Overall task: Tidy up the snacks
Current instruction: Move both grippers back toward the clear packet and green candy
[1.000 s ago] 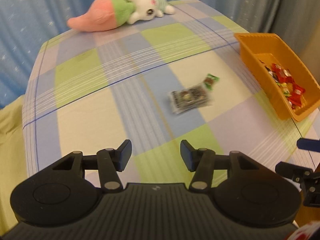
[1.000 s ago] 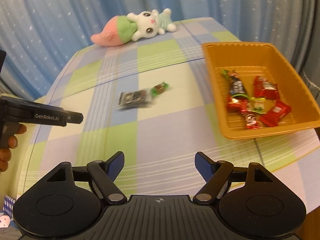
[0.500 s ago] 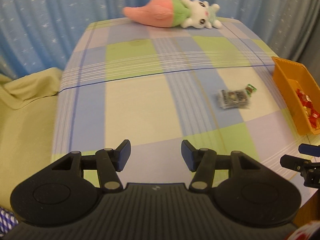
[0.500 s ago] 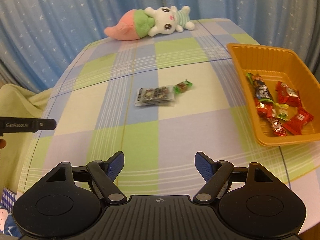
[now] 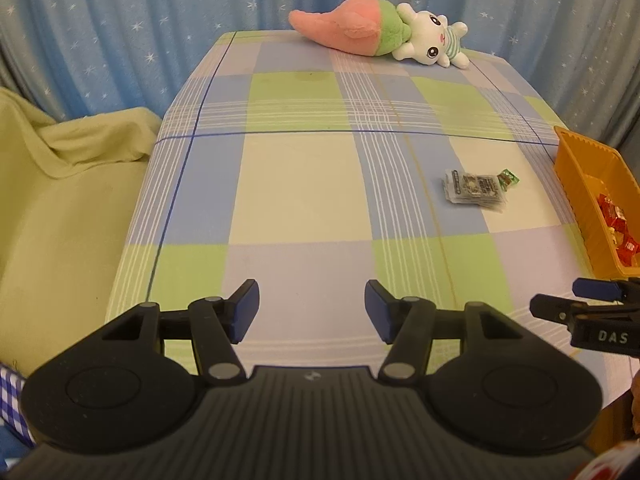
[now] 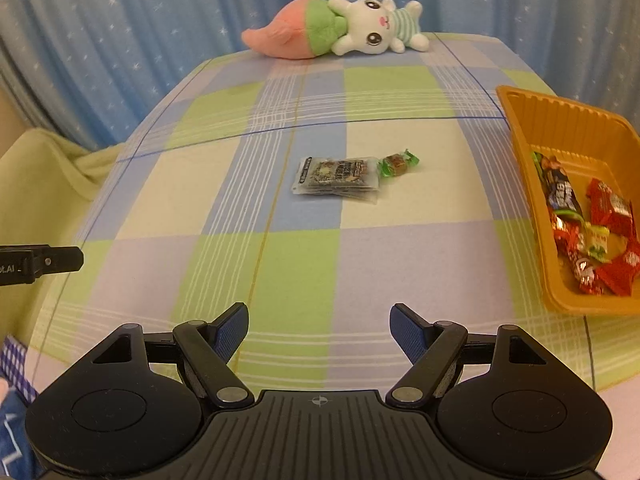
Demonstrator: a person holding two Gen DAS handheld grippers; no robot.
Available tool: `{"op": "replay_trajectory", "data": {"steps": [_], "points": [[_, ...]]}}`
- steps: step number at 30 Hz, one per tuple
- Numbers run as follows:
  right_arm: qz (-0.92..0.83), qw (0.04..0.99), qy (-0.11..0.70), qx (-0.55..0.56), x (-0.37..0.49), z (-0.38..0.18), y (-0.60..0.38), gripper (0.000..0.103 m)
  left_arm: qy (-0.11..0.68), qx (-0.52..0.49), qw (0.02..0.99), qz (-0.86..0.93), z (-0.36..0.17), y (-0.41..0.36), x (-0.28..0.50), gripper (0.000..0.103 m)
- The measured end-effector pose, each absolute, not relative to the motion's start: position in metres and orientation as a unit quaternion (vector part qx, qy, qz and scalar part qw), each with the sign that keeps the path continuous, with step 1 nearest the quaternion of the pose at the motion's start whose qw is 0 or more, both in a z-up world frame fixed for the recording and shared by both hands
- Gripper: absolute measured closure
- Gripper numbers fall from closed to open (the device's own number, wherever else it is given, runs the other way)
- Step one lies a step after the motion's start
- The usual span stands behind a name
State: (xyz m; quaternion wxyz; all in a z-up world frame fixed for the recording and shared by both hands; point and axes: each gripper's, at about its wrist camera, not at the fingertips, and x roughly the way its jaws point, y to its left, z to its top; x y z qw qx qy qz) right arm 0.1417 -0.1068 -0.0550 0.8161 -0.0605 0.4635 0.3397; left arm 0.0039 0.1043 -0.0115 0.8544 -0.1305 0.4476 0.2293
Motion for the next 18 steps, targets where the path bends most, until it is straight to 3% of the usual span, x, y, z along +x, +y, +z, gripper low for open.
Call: {"op": "replay_trajectory", "data": {"steps": [18], "points": [[0.423,0.775,0.453,-0.121,0.198,-0.062,-0.12,0.025,0.449,-0.169,0.833,0.274,-0.025,0.039,0.037,0.045]]}}
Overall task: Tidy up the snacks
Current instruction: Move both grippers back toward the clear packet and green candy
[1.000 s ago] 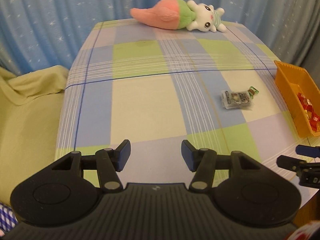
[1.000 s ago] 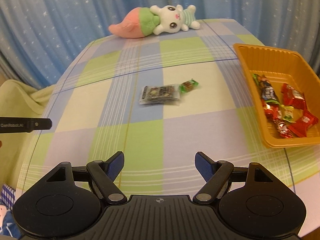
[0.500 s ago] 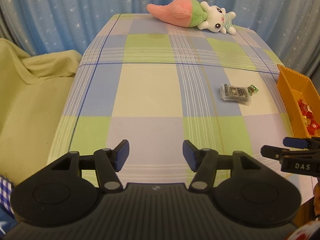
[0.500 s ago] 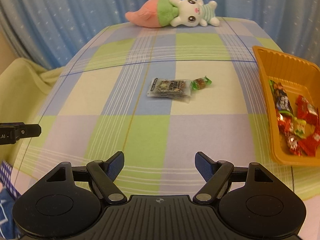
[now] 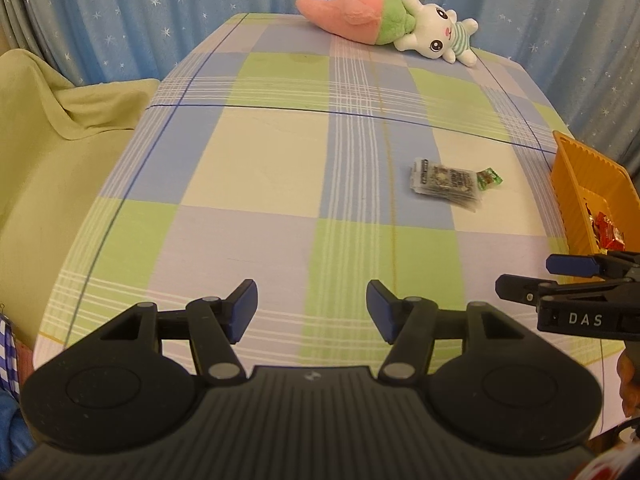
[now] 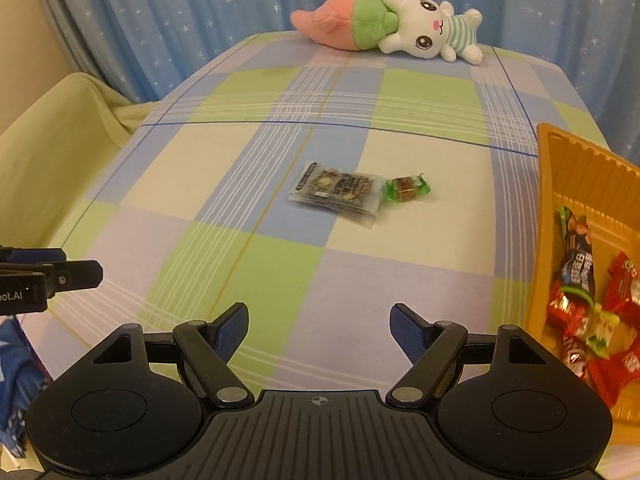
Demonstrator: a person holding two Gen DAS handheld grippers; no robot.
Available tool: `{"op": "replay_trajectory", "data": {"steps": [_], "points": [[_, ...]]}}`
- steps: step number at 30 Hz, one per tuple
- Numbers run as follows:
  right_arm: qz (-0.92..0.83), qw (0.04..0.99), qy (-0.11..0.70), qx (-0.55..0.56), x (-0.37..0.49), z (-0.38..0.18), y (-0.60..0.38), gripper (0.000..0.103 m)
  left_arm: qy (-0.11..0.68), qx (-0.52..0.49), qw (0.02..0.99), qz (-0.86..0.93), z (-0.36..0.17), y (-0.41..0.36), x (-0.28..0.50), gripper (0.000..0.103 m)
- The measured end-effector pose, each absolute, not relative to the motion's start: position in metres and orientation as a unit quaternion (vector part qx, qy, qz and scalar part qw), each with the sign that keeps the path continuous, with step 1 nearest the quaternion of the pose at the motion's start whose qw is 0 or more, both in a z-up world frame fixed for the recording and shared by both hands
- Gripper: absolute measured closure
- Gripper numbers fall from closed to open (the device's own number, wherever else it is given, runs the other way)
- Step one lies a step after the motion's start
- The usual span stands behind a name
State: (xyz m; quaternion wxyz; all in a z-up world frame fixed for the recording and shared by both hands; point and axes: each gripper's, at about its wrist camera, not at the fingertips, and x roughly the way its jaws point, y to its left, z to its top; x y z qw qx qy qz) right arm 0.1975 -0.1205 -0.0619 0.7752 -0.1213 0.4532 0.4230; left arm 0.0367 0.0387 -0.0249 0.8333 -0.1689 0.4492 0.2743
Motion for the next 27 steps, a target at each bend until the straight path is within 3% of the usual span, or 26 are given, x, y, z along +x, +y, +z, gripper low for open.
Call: {"op": "replay_trajectory", "data": {"steps": [15,27], "points": [[0.433,0.782,0.431,-0.123,0.241,-0.062,-0.138,0.025,0.463,-0.145,0.84,0.243,-0.049,0.01,0.093,0.036],[0.439,0.787,0.415,-0.124,0.279,-0.063,-0.134,0.025,0.471,-0.117,0.848,0.215,-0.069,0.003,0.149,0.035]]}}
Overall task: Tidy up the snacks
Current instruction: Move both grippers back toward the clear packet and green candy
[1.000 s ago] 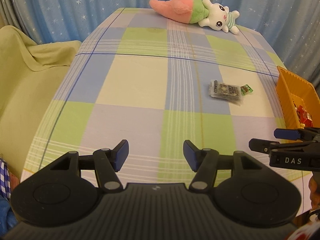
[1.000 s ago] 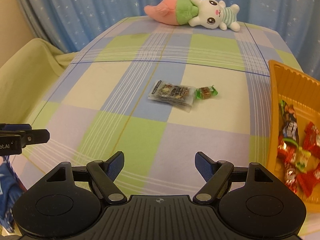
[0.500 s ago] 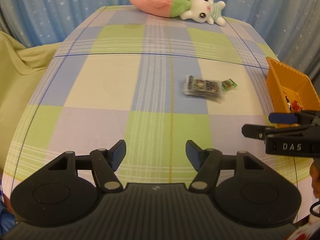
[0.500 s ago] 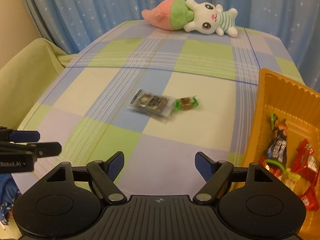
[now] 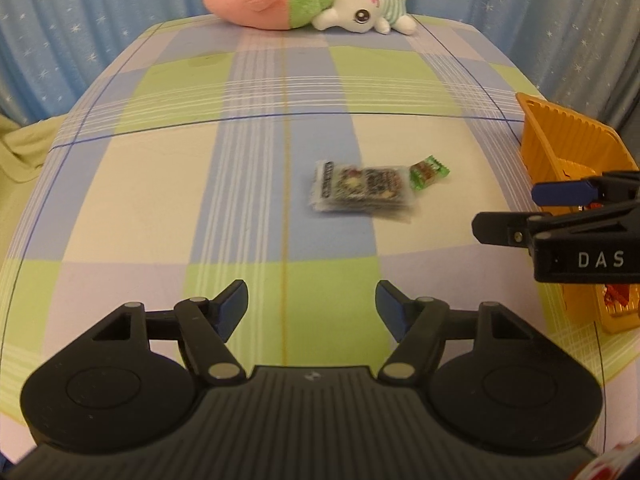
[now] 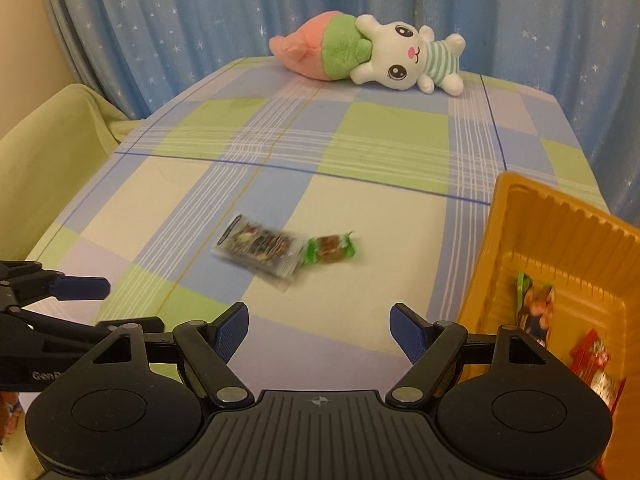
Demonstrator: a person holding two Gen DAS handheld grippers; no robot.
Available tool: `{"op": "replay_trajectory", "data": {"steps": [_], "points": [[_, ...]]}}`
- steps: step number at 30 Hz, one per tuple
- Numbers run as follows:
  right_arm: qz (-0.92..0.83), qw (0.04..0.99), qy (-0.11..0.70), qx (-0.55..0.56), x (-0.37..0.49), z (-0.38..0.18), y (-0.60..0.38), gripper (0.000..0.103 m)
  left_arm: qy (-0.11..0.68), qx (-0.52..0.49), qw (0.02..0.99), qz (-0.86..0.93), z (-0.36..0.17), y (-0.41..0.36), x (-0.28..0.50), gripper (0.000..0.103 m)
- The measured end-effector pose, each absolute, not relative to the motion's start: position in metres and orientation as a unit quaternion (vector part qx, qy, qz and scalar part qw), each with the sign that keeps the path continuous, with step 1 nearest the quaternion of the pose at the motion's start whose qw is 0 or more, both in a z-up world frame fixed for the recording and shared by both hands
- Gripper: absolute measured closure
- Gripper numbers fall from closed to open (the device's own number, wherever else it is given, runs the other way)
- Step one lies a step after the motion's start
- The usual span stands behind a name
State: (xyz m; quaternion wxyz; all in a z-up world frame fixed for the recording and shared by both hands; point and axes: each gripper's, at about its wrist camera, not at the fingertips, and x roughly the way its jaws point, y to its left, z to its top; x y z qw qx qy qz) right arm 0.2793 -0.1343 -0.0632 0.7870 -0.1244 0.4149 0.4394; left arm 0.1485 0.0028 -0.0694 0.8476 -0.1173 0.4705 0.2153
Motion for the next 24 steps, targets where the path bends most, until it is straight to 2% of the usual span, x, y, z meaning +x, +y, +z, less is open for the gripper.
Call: {"op": "replay_trajectory", "data": {"steps": [24], "points": [[0.426,0.792,0.425,-0.099,0.332,-0.07,-0.127,0.026,0.494,-0.076,0.84,0.213,-0.103,0.017,0.226,0.034]]}}
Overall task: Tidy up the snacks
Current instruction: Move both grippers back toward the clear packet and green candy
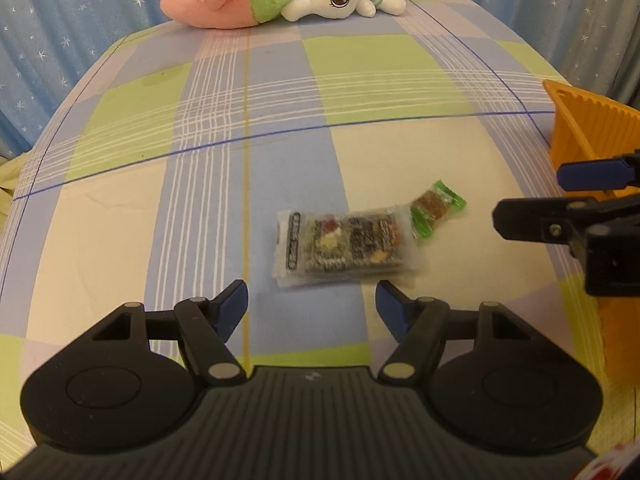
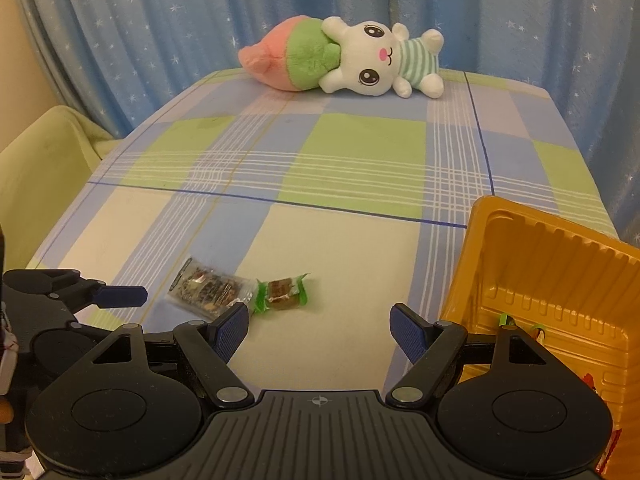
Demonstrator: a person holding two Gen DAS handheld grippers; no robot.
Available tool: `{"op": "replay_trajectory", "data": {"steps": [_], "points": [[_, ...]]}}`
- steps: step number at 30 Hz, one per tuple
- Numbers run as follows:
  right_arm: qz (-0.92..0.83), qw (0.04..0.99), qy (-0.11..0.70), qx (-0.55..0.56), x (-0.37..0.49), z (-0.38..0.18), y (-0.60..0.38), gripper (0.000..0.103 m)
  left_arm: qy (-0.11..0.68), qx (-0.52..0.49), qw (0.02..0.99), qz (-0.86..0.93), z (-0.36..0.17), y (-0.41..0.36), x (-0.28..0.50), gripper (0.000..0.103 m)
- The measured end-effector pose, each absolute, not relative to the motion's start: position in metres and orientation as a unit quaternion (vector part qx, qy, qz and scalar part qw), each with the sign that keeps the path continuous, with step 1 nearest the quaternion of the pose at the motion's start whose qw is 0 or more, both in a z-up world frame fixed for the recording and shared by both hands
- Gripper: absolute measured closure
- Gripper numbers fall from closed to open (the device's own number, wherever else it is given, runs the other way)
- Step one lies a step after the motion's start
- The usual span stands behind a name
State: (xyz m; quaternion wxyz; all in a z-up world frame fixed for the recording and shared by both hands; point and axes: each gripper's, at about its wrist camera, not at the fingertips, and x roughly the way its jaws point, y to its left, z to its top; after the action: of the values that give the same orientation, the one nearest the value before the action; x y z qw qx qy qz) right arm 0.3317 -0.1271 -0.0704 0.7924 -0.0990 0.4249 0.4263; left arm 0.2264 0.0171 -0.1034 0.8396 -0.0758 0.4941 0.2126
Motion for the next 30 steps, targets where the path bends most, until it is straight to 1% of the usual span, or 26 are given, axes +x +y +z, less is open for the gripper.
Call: {"op": "replay_trajectory", "data": {"steps": [11,18,23,27,28,30], "points": [[0.413,0.8,0.427,-0.088,0.342,-0.069,-0.126,0.026,0.49,-0.077,0.835,0.239,-0.107,0.045,0.248,0.034],[0.415,0.798,0.429,-0.087,0.344,-0.071,-0.123,0.026,0.49,-0.078,0.828,0.262,-0.105,0.068,0.241,0.034],[0.422,0.793,0.432,-0.087,0.345,-0.074,-0.119,0.026,0.491,-0.088,0.83,0.248,-0.101,0.061,0.23,0.034],[0.44,0.786,0.423,-0.096,0.341,-0.074,-0.113,0.026,0.493,-0.12,0.828,0.24,-0.099,0.054,0.221,0.034],[0.444,0.785,0.421,-0.098,0.339,-0.074,-0.112,0.026,0.493,-0.125,0.828,0.237,-0.099,0.052,0.219,0.034],[0.454,0.779,0.42,-0.103,0.338,-0.076,-0.109,0.035,0.494,-0.126,0.828,0.233,-0.097,0.049,0.217,0.034]]}}
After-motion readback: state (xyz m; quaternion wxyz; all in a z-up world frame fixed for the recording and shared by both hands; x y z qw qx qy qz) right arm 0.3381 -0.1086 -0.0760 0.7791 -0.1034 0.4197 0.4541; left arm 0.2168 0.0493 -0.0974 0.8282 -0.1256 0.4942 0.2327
